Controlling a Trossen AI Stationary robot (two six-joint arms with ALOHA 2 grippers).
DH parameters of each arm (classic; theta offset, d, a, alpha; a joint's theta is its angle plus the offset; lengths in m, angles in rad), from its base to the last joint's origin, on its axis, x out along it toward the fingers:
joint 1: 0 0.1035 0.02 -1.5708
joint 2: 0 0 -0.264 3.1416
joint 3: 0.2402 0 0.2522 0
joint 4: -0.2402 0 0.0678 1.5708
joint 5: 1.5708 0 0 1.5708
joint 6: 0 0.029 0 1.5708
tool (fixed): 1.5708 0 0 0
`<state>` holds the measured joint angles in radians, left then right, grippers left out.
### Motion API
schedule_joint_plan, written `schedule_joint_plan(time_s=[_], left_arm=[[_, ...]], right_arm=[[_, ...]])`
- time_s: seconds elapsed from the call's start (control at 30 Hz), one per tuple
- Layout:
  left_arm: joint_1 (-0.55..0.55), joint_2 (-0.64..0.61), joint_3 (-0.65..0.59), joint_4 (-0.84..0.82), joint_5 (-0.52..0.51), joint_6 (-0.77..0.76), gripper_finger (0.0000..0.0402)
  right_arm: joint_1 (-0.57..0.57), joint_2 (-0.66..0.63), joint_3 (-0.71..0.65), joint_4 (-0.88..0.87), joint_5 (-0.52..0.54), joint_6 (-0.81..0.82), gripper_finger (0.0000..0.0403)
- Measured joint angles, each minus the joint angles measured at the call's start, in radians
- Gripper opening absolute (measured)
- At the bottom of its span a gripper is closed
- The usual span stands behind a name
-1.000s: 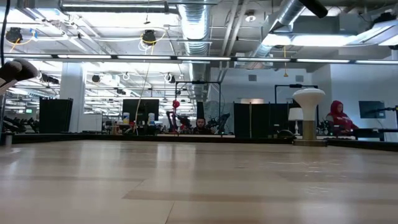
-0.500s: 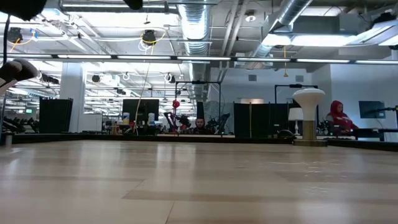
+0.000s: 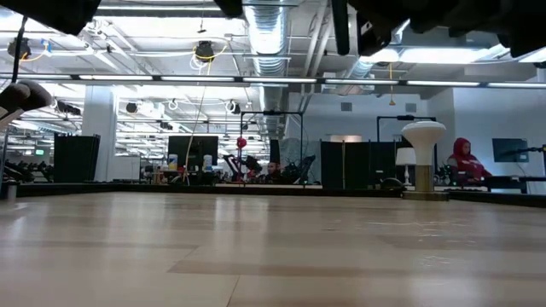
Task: Put items in baskets/containers
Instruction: Put the highlighter brush into the transparent organizer
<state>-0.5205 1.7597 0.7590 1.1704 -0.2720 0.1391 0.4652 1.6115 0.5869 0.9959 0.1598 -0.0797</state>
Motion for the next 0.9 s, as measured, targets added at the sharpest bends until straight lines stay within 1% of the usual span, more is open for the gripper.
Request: schedule_joint_plan(time_s=[0.13,0.23,0.4,0.53,0.67,0.9], left_arm=[[0.002,-0.001,0.000,-0.032,-0.013,0.012,0.0275],[0.001,-0.002,-0.001,-0.029,-0.012,0.013,0.0294],[0.010,-0.002,-0.001,-0.029,-0.015,0.013,0.0310],[0.022,-0.002,-0.001,-0.032,-0.077,0.011,0.0314],[0.027,-0.002,-0.001,-0.040,-0.083,0.013,0.0313],[0.039,-0.002,-0.001,-0.041,-0.147,0.013,0.0314]], right_arm=[[0.021,0.011,0.000,0.050,0.049,-0.004,0.0040],[0.035,0.012,0.001,0.052,0.096,-0.008,0.0042],[0.051,0.012,0.001,0.048,0.205,-0.007,0.0040],[0.059,0.012,0.001,0.045,0.261,-0.007,0.0041],[0.060,0.012,0.001,0.045,0.267,-0.007,0.0043],[0.061,0.013,0.001,0.037,0.266,0.001,0.0042]])
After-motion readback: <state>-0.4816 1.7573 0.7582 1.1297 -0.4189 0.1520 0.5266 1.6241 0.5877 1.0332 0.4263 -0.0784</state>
